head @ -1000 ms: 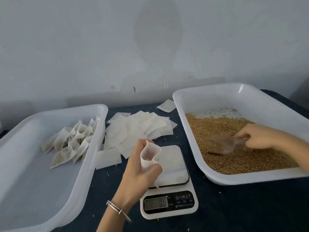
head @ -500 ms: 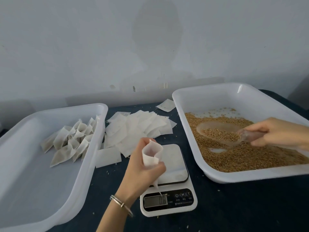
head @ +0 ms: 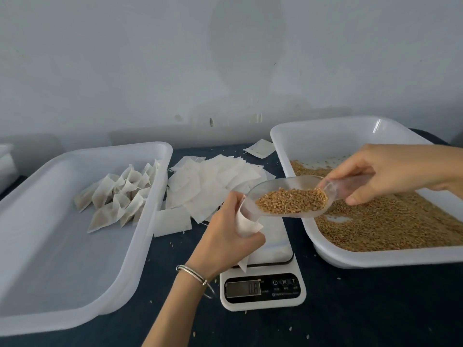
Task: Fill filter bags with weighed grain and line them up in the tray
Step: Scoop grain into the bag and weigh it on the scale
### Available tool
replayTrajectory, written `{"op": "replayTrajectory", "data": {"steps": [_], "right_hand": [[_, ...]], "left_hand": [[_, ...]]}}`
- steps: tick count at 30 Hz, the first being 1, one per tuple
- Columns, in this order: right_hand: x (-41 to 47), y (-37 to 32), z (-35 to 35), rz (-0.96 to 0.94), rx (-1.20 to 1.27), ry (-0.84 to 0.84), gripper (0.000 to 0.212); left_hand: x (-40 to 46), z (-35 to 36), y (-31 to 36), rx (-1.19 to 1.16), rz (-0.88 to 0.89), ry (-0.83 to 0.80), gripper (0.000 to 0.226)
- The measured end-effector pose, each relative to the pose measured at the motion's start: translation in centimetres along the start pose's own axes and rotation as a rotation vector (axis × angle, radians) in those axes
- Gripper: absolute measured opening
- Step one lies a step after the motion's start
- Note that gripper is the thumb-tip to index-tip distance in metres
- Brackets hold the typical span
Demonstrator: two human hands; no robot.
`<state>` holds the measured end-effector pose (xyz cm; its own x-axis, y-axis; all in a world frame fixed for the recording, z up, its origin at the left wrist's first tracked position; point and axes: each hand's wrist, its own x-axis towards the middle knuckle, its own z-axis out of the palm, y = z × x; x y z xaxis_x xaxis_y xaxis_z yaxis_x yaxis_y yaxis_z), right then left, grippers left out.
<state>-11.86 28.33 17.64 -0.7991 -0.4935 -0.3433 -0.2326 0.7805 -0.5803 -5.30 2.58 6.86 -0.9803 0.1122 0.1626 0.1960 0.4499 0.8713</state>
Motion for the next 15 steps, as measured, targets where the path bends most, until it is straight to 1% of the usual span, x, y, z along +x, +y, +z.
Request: {"op": "replayTrajectory", "data": {"steps": [4,10,15], "right_hand": [[0.6,-1.3,-0.1,-0.003,-0.086,-0.016,0.054],[0.5,-3.4,-0.1,0.042,-0.259,-0.037,0.043],[0.7,-5.1,-0.3,0.089,-0.422,-0.027,0.042]], "left_hand": [[0.0,-0.6,-0.3,-0.020,-0.001,0.006,0.036],[-0.1,-0.6,-0.8,0.042,-0.008,-0.004,0.039],[0.3,-0.1,-0.9,0.083,-0.017,-0.022,0.042]]}}
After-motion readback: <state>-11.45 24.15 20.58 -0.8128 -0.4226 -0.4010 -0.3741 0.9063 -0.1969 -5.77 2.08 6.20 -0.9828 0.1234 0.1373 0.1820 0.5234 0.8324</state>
